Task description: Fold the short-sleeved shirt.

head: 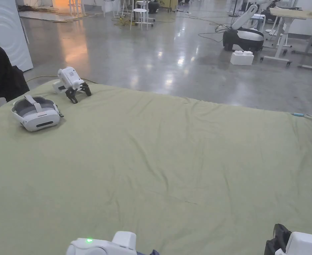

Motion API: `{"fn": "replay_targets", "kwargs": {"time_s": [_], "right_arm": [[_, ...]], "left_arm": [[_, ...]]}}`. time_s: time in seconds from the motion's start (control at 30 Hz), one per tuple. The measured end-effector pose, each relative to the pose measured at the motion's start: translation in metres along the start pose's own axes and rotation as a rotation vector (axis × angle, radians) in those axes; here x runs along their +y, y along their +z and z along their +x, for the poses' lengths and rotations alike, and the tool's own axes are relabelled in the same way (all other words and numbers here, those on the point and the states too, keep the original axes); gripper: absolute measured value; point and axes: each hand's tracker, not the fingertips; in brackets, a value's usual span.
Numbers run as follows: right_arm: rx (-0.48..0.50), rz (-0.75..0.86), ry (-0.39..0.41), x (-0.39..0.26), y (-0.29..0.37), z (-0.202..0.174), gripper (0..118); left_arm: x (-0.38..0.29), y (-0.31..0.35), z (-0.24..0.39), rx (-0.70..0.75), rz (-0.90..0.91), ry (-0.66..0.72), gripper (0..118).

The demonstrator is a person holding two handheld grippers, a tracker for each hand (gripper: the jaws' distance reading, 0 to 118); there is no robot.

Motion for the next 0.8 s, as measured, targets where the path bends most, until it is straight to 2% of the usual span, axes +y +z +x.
{"fn": "replay_targets", "kwargs": {"time_s": [0.07,0.13,0.2,0.23,0.3,0.4,0.5,0.67,0.8], "right_arm": [[-0.001,-0.001,-0.002,0.0,0.001,0.001,0],[-0.003,-0.001,-0.007,-0.001,0.002,0.002,0],[-0.005,-0.003,-0.011,-0.003,0.003,0.002,0],[-0.006,-0.005,-0.011,-0.004,0.004,0.002,0],[-0.005,-0.011,-0.014,-0.005,0.004,0.002,0],[-0.004,-0.023,-0.014,-0.009,0.003,0.003,0],[-0.007,-0.031,-0.015,-0.011,0.004,0.004,0],[-0.015,-0.039,-0.014,-0.014,0.005,0.006,0],[-0.016,-0.048,-0.018,-0.015,0.005,0.005,0]], "left_arm": [[0.004,0.023,-0.003,-0.015,0.06,0.01,61],[0.007,0.039,-0.012,-0.034,0.122,0.039,42],[0.009,0.043,-0.017,0.0,0.155,0.045,12],[0.009,0.04,-0.018,0.03,0.152,0.041,7],[0.006,0.023,-0.019,0.085,0.086,0.0,3],[-0.003,-0.006,-0.009,0.049,-0.004,-0.016,1],[-0.018,-0.033,0.008,0.037,-0.096,-0.091,1],[-0.032,-0.056,0.024,0.0,-0.078,-0.109,1],[-0.034,-0.057,0.015,-0.032,-0.039,-0.089,1]]}}
